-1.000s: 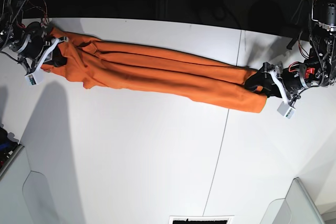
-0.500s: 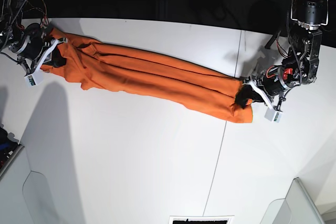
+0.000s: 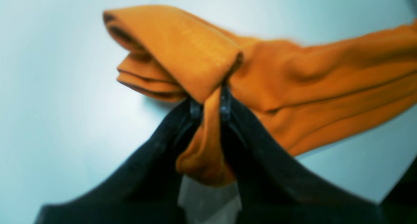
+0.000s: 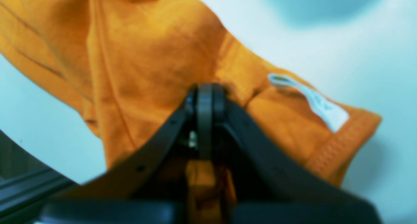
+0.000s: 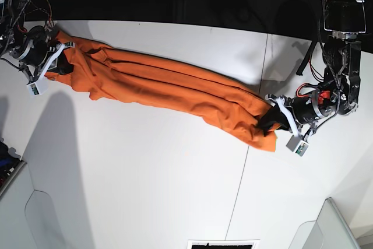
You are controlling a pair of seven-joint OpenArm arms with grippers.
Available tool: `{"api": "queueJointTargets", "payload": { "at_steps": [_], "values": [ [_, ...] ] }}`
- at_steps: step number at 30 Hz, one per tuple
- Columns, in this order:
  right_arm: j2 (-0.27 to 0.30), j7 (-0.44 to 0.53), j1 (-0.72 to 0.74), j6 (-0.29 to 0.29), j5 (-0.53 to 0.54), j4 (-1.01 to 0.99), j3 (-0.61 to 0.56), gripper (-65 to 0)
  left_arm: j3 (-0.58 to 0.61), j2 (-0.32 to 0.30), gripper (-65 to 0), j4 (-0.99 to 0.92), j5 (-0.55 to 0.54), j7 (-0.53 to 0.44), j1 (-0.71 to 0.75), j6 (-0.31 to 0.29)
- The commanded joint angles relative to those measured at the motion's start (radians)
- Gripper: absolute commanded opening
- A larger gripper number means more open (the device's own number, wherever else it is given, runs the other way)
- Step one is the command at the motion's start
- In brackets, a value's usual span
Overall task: Layout the t-shirt on the table in an organized manner, then fold the t-shirt properly
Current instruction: 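Fold the shirt end held by the left gripper toward the right gripper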
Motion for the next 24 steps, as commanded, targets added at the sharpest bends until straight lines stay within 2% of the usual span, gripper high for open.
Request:
{"api": "queueJointTargets", "payload": {
  "at_steps": [1, 6, 11, 17, 20, 21, 24],
  "values": [
    [0.016, -0.011, 0.007, -0.007, 0.004, 0.01, 0.005, -65.0, -0.005, -0.014, -65.0, 0.061, -0.016, -0.014, -0.003, -0.007],
    [0.016, -0.011, 0.007, -0.007, 0.003, 0.01, 0.005, -65.0, 0.006, -0.007, -65.0, 0.257, -0.036, -0.014, 0.07, -0.007],
    [0.016, -0.011, 0.007, -0.007, 0.003, 0.01, 0.005, -65.0, 0.13, 0.054, -65.0, 0.335, -0.025, -0.014, 0.101, -0.008],
    [0.016, -0.011, 0.007, -0.008, 0.003, 0.01, 0.005, -65.0, 0.328, 0.167, -65.0, 0.324, 0.122, -0.016, 0.101, -0.008],
    [0.016, -0.011, 0.007, -0.008, 0.003, 0.01, 0.005, -65.0, 0.385, 0.212, -65.0, 0.289, 0.213, -0.065, 0.097, -0.007],
    [0.016, -0.011, 0.007, -0.008, 0.003, 0.01, 0.005, -65.0, 0.394, 0.224, -60.7, 0.269, 0.241, -0.083, 0.095, -0.007],
    [0.016, -0.011, 0.007, -0.01, 0.005, 0.01, 0.005, -65.0, 0.396, 0.261, -42.1, 0.203, 0.262, -0.121, 0.095, -0.006]
  ]
}}
